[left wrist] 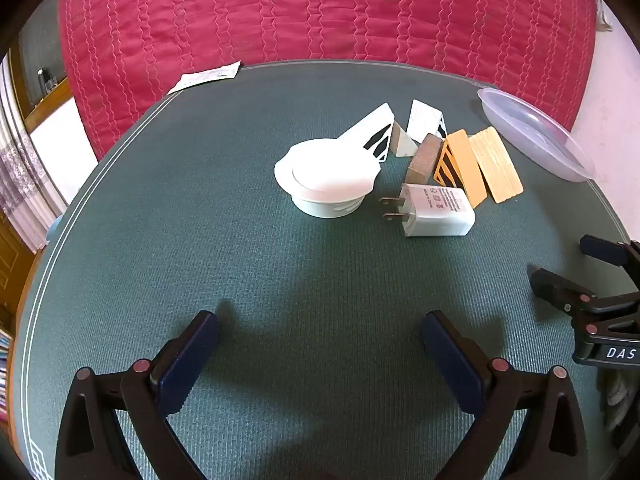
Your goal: Organize rigid objects
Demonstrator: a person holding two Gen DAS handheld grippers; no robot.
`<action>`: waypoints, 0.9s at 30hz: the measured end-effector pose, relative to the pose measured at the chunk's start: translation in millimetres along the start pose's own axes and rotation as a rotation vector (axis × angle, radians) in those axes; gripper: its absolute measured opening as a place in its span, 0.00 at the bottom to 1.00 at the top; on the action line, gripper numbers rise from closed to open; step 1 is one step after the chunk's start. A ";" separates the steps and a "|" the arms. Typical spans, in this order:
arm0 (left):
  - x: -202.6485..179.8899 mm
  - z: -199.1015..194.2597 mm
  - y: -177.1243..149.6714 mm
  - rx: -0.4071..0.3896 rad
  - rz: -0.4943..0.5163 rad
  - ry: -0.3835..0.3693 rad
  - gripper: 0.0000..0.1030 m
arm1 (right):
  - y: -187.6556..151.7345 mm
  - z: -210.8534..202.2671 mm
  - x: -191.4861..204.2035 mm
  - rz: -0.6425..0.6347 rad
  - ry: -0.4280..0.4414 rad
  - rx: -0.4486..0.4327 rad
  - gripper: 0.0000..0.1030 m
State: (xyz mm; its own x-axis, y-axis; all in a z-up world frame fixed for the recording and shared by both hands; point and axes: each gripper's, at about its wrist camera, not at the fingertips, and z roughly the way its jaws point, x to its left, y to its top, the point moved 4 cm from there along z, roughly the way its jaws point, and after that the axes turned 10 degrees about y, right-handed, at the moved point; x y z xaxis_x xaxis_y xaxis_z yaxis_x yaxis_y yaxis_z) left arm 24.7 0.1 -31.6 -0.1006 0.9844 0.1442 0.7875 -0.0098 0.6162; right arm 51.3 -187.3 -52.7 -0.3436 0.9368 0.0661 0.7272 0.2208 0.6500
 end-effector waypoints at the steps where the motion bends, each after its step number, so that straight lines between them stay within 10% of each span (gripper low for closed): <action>1: 0.0 0.0 0.0 0.000 -0.001 0.001 1.00 | 0.3 -0.1 -0.3 0.000 0.002 0.000 1.00; 27: 2.4 -0.8 1.7 -0.005 -0.004 0.016 1.00 | -1.9 2.7 -0.7 0.001 0.010 0.004 1.00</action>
State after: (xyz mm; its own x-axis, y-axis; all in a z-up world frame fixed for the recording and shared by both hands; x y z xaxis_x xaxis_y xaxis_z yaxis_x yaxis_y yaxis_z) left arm 25.3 2.3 -29.5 -0.1139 0.9815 0.1542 0.7838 -0.0066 0.6210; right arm 51.8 -187.6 -56.0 -0.3485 0.9344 0.0741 0.7296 0.2208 0.6472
